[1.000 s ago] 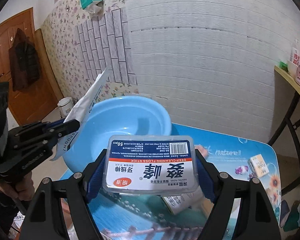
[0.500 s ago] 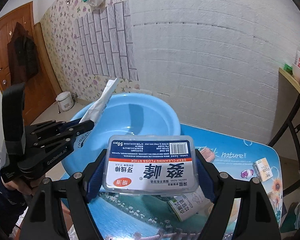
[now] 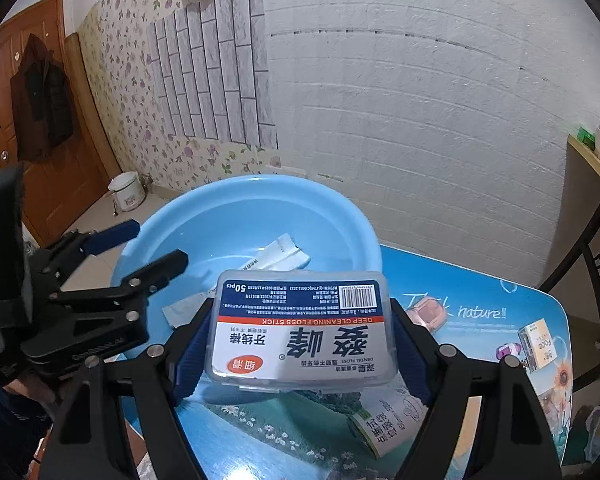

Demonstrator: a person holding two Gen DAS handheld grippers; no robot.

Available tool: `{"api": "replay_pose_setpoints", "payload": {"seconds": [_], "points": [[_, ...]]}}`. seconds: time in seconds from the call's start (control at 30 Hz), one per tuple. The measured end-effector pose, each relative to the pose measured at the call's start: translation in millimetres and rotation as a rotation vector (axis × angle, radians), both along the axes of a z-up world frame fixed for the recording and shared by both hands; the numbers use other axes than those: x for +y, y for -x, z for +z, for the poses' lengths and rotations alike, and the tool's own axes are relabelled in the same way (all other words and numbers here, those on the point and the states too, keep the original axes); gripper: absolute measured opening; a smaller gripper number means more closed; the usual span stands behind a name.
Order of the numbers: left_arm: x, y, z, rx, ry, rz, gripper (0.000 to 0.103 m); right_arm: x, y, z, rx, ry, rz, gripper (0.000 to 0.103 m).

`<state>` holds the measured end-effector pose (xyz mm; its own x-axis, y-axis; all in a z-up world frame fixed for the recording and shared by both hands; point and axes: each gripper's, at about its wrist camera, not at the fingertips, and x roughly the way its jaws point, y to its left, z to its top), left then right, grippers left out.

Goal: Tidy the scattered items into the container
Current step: 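Carry the white packet over the blue basin and open the left gripper, then drop the floss-stick box into the blue basin with the right gripper, then move both grippers back toward the items on the table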

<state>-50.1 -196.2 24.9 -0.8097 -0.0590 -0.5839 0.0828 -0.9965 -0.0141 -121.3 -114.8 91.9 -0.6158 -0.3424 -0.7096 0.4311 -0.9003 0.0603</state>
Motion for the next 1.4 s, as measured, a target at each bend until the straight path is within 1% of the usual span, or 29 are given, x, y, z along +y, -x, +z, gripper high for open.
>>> {"api": "replay_pose_setpoints", "payload": {"seconds": [0.13,0.3,0.4,0.5,0.53,0.57,0.67,0.77,0.87,0.97,1.0,1.17,1.4], "points": [[-6,-6,0,0.002,-0.017,0.011,0.074,-6,7,-7,-0.02,0.006,0.008,0.082],[-8,-15,1,0.008,-0.017,0.016,0.074,-17,8,-9,-0.024,0.002,0.028,0.082],[-10,-18,2,0.006,-0.014,0.02,0.074,-19,12,-12,-0.049,0.015,0.033,0.082],[-12,-23,5,0.015,-0.008,0.029,0.074,-22,16,-16,-0.062,-0.009,0.022,0.087],[-13,-24,6,0.017,-0.009,0.032,0.074,-23,16,-16,-0.057,-0.022,0.013,0.094],[-13,-25,6,0.019,-0.009,0.035,0.074,-23,16,-16,-0.05,-0.026,0.008,0.097],[-13,-27,9,0.019,-0.009,0.04,0.074,-20,12,-11,-0.034,-0.003,0.007,0.097],[-7,-30,13,0.021,-0.005,0.033,0.074,-6,6,-6,-0.02,0.006,-0.016,0.097],[-2,-32,19,0.031,-0.004,0.024,0.075,18,-2,-2,-0.016,0.035,-0.047,0.097],[7,-35,25,0.041,-0.011,0.011,0.078,48,-10,0,-0.007,0.063,-0.106,0.097],[11,-36,27,0.045,-0.014,0.004,0.081,61,-13,0,-0.007,0.079,-0.136,0.097],[45,-42,32,0.048,-0.003,-0.032,0.082,105,-28,0,-0.001,0.114,-0.221,0.097],[103,-51,28,0.047,-0.029,-0.111,0.088,152,-69,3,0.034,0.12,-0.245,0.097]]}}
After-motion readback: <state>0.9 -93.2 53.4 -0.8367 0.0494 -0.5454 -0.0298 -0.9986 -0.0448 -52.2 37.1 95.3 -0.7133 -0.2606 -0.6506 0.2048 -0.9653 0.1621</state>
